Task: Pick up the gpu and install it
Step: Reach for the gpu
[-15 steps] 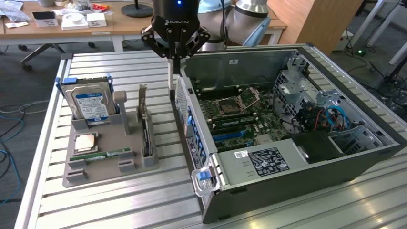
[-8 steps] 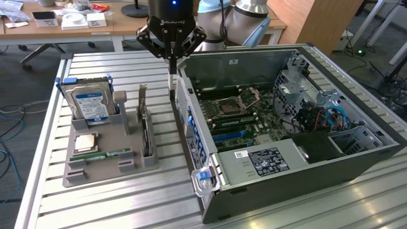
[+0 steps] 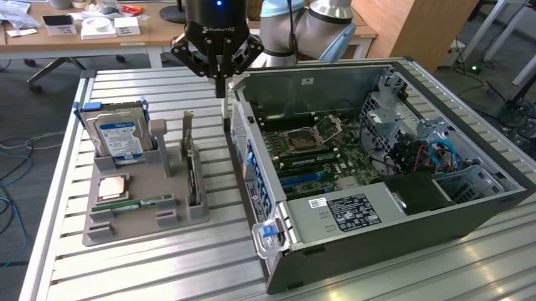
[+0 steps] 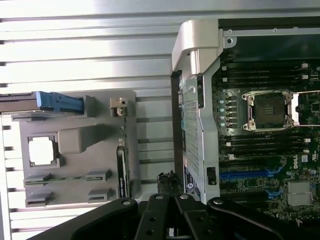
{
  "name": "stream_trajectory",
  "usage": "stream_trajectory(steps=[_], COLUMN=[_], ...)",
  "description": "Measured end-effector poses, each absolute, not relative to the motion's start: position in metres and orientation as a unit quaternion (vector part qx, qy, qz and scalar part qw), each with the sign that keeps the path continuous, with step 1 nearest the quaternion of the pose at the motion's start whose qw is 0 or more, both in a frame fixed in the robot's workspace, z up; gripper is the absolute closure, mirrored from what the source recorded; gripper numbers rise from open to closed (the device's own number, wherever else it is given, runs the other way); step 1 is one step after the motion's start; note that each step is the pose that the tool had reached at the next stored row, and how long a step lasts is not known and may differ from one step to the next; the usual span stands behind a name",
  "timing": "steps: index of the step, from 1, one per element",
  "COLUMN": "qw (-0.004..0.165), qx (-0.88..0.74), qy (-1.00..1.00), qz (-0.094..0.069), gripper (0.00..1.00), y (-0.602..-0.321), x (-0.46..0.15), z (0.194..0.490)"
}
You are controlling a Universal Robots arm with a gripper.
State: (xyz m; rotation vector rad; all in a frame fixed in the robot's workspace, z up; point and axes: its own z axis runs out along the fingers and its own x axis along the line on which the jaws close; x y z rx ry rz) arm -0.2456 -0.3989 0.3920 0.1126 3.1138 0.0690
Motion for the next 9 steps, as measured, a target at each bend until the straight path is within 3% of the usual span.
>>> stream_trajectory(steps=[9], qw=[0.012], qx=[0.036], qy=[0.999], qz=[0.022], gripper=[0.89], y=[-0.399], x=[-0.259], z=[0.392])
